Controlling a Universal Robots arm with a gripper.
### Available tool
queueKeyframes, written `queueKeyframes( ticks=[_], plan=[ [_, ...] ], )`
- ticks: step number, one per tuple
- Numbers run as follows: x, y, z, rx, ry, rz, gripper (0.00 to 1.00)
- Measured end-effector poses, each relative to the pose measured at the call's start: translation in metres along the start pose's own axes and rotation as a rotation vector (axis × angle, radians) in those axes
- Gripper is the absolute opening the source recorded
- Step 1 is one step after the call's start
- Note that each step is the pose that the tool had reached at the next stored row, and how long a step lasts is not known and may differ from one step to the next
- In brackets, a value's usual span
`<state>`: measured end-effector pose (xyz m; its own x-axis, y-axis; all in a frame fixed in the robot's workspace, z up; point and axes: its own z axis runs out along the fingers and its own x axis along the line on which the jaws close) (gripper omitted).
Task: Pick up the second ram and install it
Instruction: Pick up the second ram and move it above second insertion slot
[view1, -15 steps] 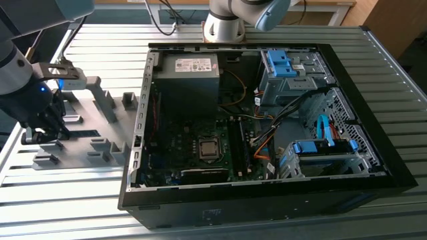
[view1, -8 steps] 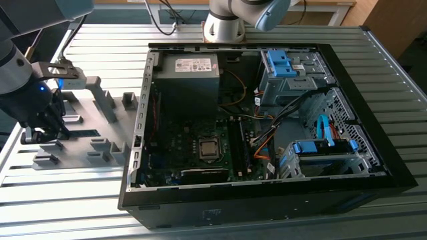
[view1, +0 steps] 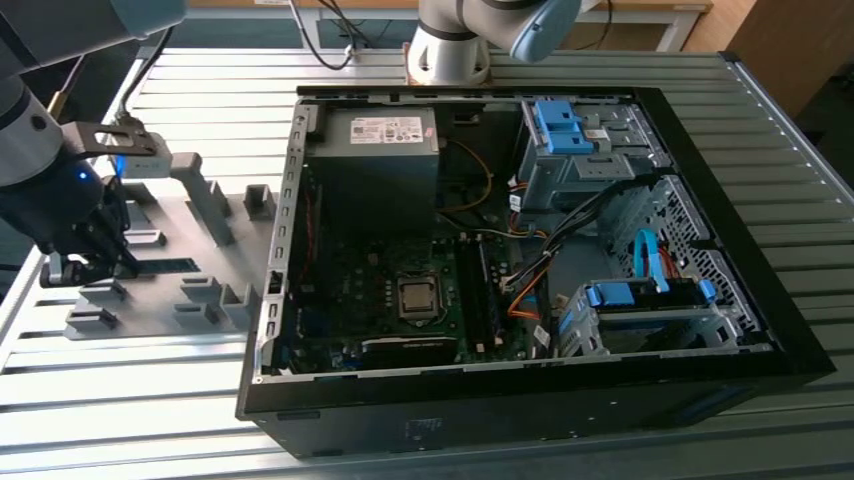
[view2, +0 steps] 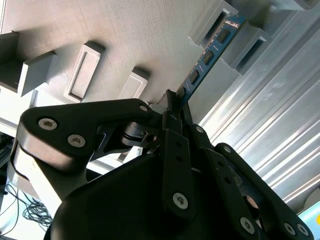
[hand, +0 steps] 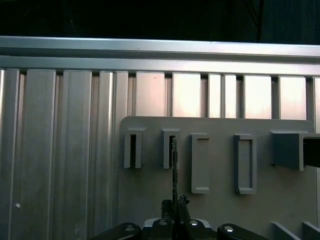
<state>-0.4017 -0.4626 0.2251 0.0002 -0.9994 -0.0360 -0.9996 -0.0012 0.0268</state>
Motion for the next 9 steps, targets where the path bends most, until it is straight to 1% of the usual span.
queueKeyframes(
  ticks=[9],
  plan=[
    [-0.0001, 0.0001, -0.0023, 0.0, 0.0001, 0.0, 0.14]
  ],
)
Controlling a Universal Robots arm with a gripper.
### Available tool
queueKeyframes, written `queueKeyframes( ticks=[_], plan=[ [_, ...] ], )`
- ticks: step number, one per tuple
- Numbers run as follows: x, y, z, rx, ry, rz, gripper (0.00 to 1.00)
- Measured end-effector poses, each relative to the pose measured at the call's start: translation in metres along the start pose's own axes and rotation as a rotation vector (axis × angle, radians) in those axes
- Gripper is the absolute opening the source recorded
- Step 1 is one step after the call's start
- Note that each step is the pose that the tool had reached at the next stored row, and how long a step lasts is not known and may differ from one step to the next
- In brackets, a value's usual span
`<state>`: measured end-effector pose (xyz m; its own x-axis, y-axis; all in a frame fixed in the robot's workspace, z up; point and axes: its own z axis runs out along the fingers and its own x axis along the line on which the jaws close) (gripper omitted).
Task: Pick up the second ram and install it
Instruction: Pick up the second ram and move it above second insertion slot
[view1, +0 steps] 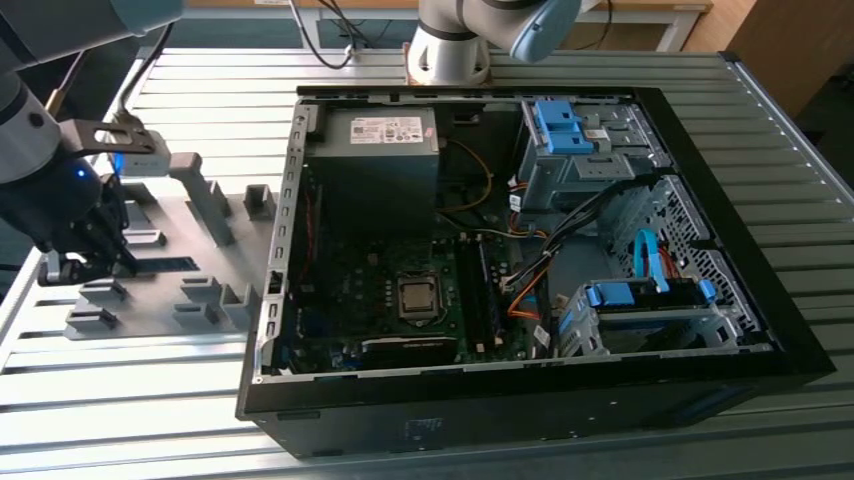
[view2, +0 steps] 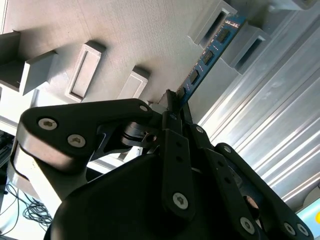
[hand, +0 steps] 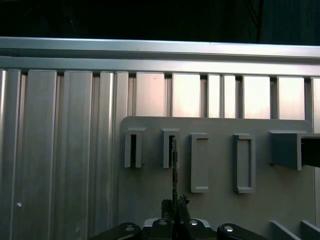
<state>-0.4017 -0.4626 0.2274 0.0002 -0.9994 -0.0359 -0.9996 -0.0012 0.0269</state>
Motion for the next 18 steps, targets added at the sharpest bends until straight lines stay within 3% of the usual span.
queueKeyframes(
  ticks=[18],
  plan=[
    [-0.0002, 0.0002, -0.007, 0.0001, 0.0, 0.0, 0.14]
  ],
)
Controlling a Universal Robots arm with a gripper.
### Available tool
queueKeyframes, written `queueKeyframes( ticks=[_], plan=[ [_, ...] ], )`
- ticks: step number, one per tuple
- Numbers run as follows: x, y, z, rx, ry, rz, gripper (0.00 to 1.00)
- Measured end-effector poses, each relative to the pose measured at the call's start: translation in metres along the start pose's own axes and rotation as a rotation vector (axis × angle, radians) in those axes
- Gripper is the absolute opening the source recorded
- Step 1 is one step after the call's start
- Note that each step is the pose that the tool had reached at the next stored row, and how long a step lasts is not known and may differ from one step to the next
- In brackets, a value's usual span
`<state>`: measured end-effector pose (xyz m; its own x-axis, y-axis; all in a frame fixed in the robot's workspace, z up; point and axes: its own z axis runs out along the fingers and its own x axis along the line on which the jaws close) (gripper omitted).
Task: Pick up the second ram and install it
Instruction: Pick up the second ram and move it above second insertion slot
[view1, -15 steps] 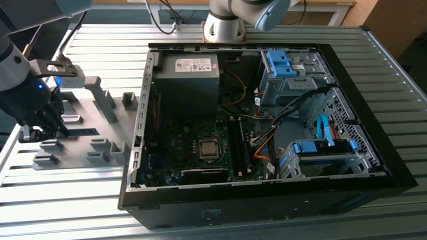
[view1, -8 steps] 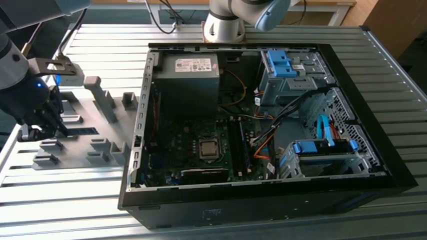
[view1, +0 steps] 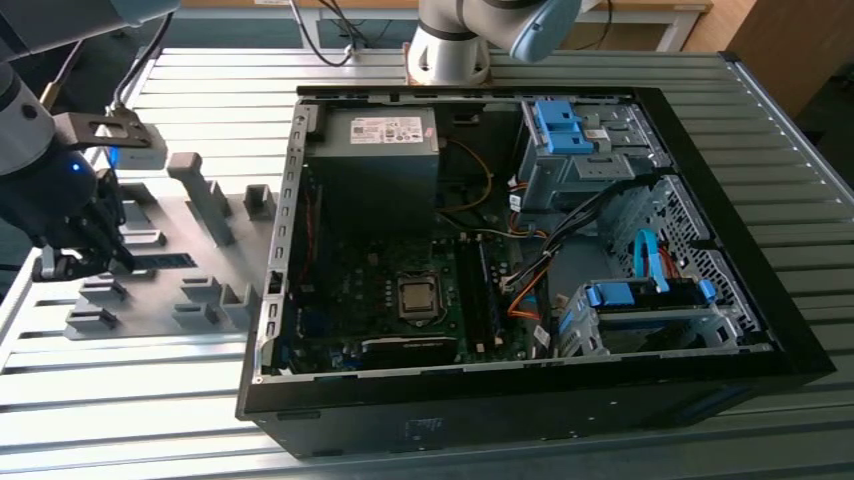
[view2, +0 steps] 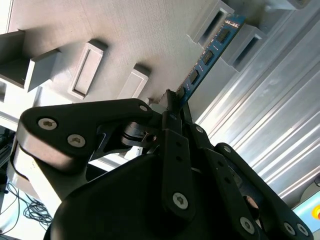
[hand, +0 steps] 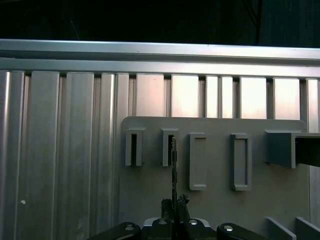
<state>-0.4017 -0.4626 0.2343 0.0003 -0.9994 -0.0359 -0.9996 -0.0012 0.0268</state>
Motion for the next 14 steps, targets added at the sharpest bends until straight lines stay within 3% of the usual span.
queueKeyframes(
  ticks=[14],
  plan=[
    [-0.0001, 0.0001, -0.0043, 0.0, 0.0001, 0.0, 0.14]
  ],
)
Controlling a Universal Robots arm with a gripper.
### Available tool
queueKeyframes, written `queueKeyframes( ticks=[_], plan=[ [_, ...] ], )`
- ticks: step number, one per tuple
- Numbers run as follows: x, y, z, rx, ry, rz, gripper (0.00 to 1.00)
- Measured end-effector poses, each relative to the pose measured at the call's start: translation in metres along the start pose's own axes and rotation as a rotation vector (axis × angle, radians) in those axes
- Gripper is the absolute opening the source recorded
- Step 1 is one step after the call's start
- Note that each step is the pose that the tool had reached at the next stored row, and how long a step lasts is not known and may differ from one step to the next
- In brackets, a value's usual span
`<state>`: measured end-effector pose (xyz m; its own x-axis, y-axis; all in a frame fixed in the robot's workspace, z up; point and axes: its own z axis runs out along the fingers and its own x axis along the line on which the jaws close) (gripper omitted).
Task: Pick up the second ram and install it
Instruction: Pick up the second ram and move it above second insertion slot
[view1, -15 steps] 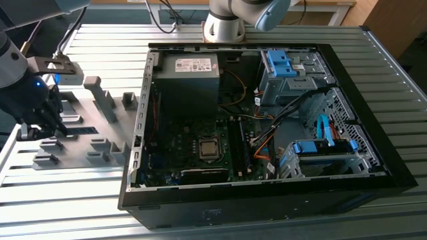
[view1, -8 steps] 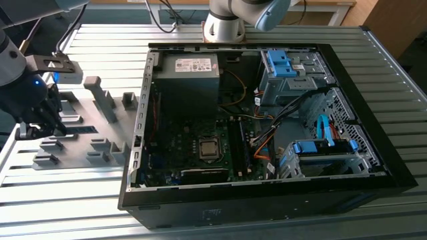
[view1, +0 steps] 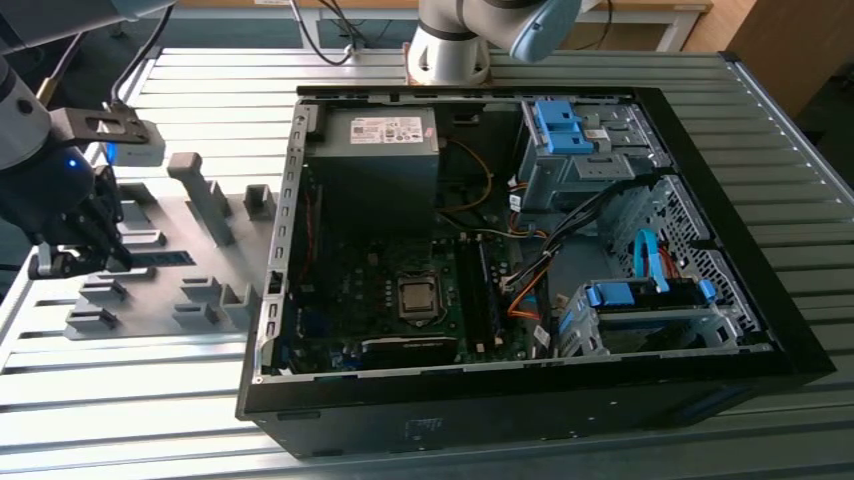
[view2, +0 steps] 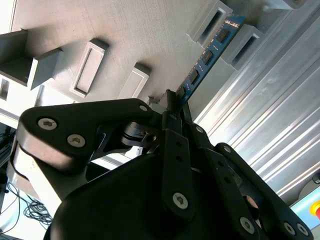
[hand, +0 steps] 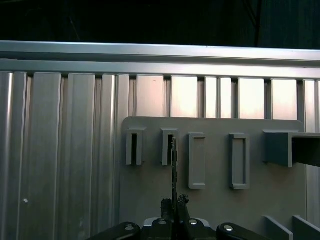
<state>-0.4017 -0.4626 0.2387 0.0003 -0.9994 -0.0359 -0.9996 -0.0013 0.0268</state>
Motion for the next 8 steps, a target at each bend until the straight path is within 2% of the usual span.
queueKeyframes(
  ticks=[8],
  plan=[
    [-0.0001, 0.0001, -0.0023, 0.0001, -0.0001, 0.0, 0.14]
  ],
)
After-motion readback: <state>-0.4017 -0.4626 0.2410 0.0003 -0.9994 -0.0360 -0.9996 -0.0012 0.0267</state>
